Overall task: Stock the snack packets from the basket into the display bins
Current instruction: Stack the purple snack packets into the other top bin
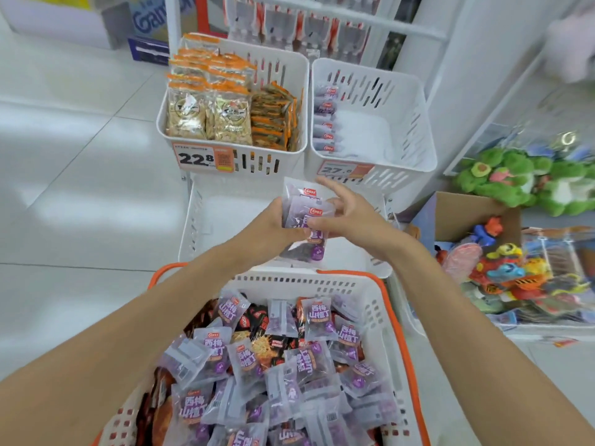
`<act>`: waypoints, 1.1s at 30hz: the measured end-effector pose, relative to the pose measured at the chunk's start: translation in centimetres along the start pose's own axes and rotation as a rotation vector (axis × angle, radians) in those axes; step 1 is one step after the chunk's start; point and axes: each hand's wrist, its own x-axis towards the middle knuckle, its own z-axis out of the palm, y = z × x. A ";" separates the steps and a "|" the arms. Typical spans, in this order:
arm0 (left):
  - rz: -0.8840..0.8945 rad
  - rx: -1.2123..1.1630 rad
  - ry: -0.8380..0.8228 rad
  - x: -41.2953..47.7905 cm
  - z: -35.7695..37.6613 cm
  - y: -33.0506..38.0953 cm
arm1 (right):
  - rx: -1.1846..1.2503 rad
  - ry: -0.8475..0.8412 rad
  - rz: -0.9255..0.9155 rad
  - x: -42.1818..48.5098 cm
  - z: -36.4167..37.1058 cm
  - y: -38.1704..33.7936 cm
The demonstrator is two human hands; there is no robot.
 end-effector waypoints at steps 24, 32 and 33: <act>0.241 1.126 0.107 21.3 -3.3 2.6 | -0.164 0.020 0.026 18.5 -19.3 6.5; 0.244 1.098 0.089 21.0 -3.3 2.7 | -0.160 0.075 0.107 18.6 -18.3 5.5; 0.244 1.083 0.096 20.8 -3.2 2.9 | -0.204 0.136 0.082 18.2 -18.1 5.2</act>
